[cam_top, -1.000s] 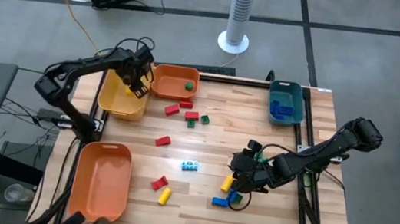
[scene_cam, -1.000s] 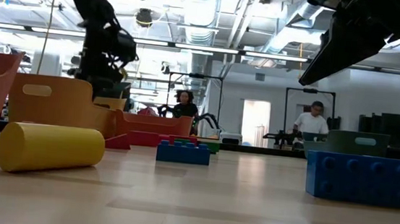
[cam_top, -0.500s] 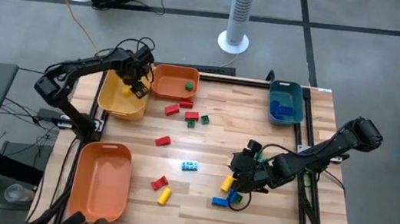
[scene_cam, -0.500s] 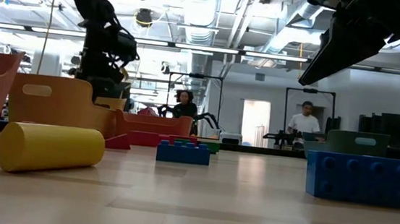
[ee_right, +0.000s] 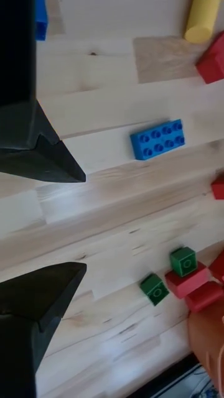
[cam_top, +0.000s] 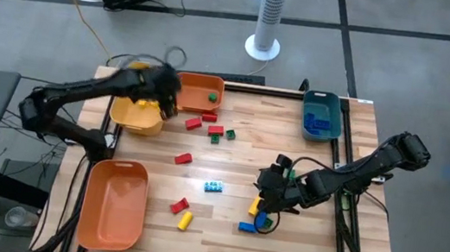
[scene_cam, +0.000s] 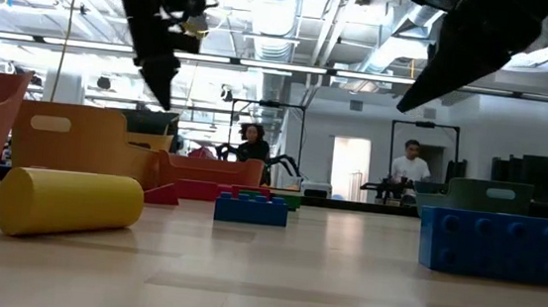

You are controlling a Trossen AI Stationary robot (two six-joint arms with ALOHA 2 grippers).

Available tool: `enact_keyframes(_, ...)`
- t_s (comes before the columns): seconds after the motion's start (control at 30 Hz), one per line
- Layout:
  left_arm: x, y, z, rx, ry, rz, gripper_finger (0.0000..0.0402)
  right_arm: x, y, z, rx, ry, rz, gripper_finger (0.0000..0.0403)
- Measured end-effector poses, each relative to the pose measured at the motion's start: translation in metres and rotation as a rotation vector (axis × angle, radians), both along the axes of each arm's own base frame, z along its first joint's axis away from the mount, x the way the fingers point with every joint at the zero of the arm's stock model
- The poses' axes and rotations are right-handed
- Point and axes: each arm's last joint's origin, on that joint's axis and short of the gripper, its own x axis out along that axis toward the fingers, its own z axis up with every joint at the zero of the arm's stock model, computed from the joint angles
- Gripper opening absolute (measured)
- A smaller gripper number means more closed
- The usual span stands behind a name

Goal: Sort blocks
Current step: Put the red wooden block into the bottom orange bin

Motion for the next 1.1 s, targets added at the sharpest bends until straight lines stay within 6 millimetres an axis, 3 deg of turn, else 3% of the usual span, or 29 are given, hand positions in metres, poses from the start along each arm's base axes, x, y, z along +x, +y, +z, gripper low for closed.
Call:
enact_keyframes(0.17,0.032,-0.036,-0.014,-0.045,0.029,-0.152,0.0179,0.001,0.0,0.001,-0.001,-0.007,0.008,0.023)
enact_keyframes(0.3,0.05,-0.052,-0.032,-0.117,0.066,-0.238,0.0179,0.0,0.003,0.001,0.001,-0.007,0.019,0.023)
enact_keyframes(0.57,0.071,-0.037,-0.06,-0.171,0.052,-0.217,0.0179,-0.001,0.003,-0.006,0.008,-0.017,0.019,0.023)
enact_keyframes(0.8,0.078,-0.029,-0.081,-0.24,0.098,-0.233,0.0179,-0.007,0.0,-0.025,-0.006,-0.008,0.033,0.023)
enact_keyframes(1.1,0.083,-0.021,-0.097,-0.216,0.168,-0.251,0.0179,-0.004,0.001,-0.024,-0.006,-0.044,0.053,0.023)
